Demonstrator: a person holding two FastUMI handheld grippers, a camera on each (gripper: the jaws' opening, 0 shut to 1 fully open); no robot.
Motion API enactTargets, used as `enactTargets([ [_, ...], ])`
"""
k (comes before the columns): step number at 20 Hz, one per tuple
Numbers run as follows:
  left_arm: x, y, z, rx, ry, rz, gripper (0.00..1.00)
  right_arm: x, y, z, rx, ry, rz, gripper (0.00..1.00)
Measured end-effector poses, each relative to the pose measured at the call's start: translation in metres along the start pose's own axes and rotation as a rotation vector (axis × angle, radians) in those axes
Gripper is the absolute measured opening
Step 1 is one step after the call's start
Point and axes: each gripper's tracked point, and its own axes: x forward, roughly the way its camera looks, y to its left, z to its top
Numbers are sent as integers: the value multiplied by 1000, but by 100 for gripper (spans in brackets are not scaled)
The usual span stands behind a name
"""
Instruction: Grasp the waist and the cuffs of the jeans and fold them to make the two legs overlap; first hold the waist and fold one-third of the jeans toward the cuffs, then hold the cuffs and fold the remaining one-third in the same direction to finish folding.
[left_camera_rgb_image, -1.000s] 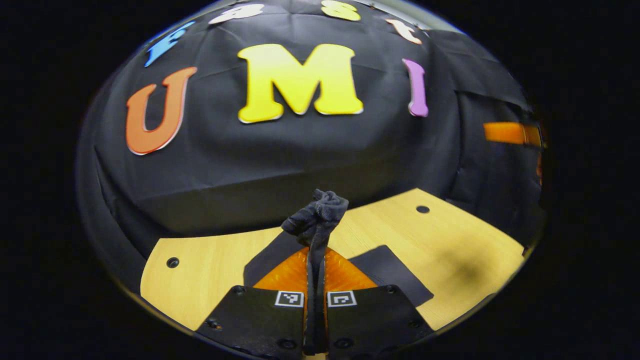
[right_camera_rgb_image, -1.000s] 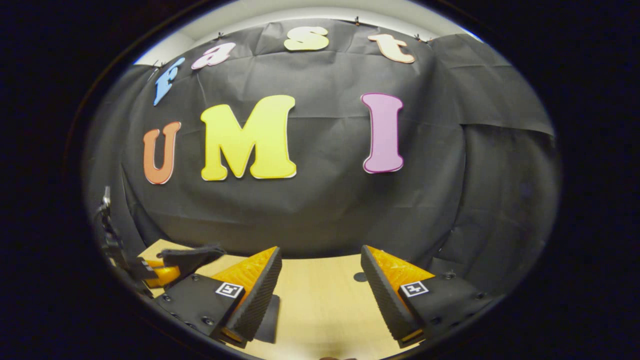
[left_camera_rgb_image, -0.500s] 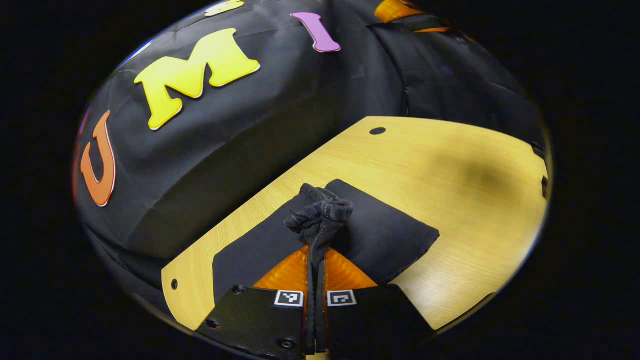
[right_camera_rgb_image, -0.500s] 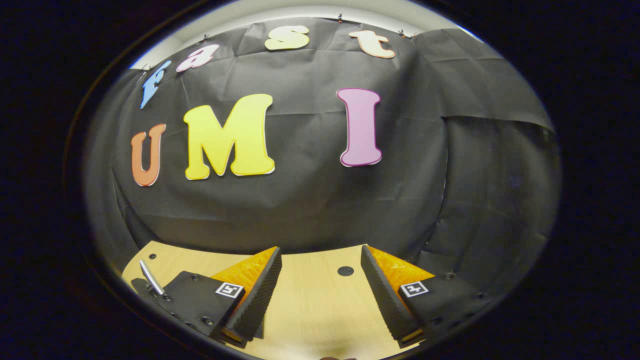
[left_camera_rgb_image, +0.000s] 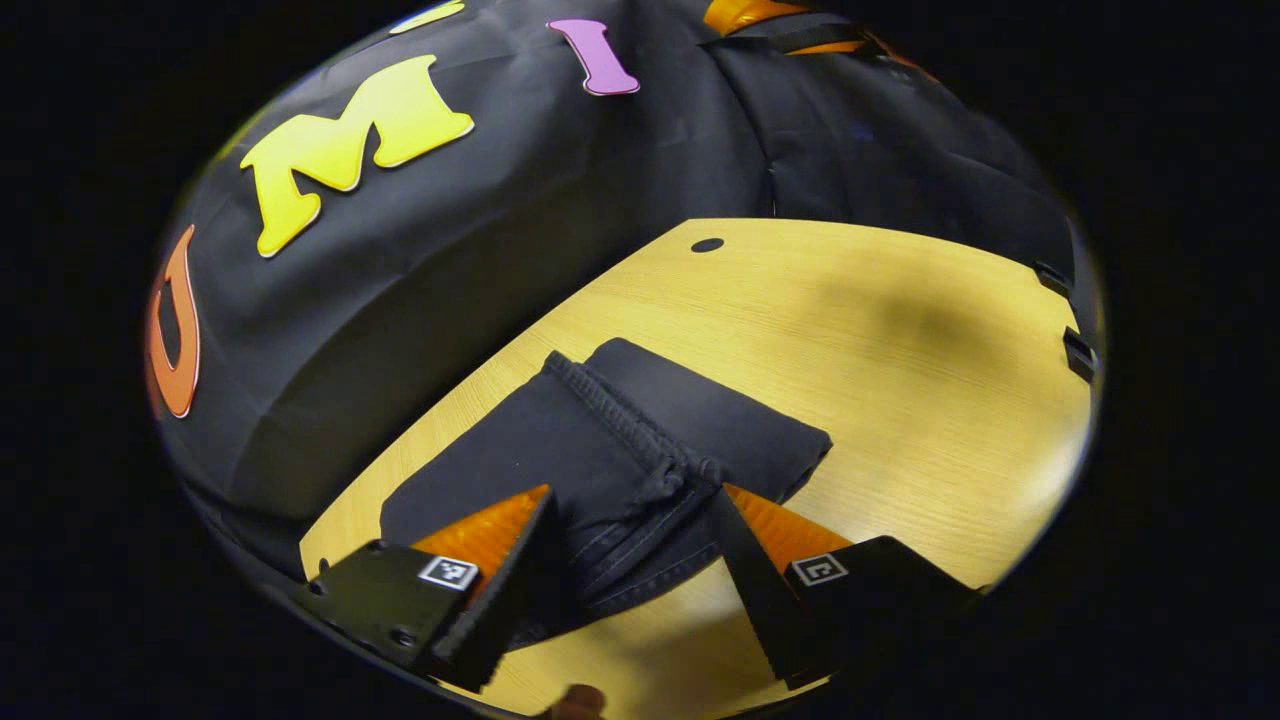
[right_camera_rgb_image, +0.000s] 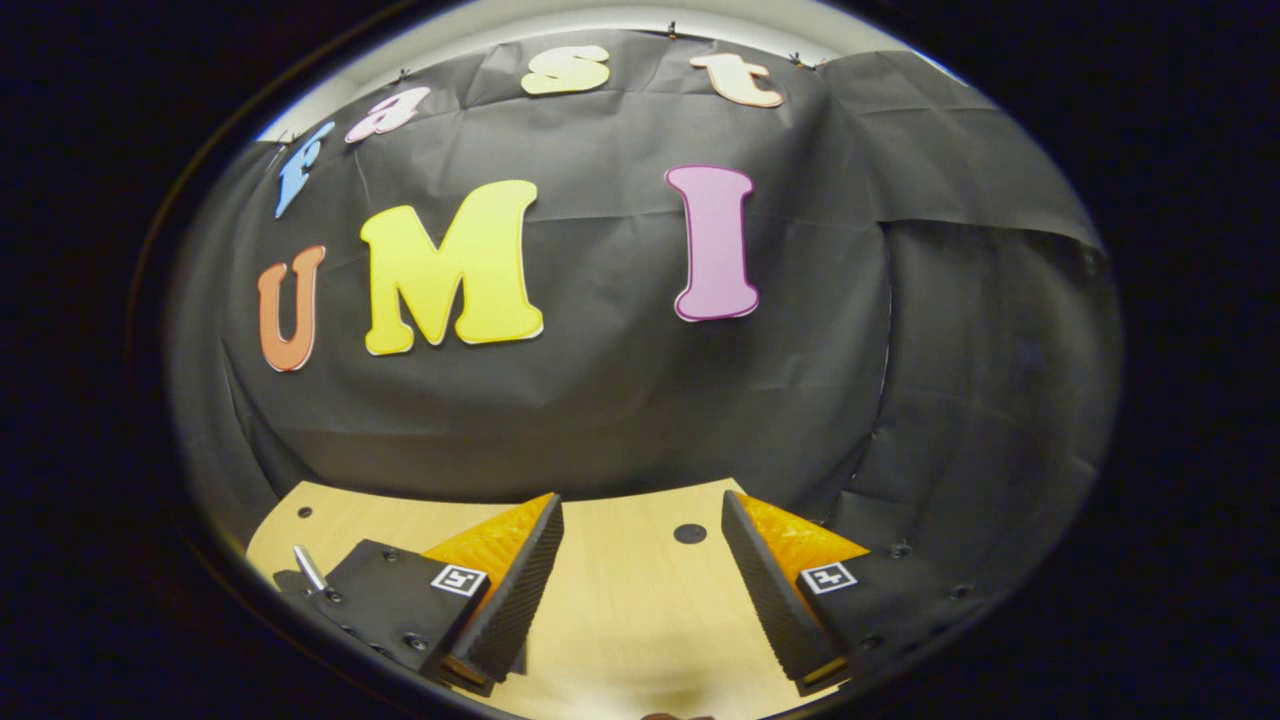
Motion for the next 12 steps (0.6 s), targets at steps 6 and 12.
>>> enactTargets([
  [6, -36, 31, 59, -123, -198, 77, 99, 1, 27, 7, -20, -13, 56, 95],
  [12, -109, 137, 110, -329, -364, 268, 99, 3, 84, 15, -34, -39, 164, 98],
])
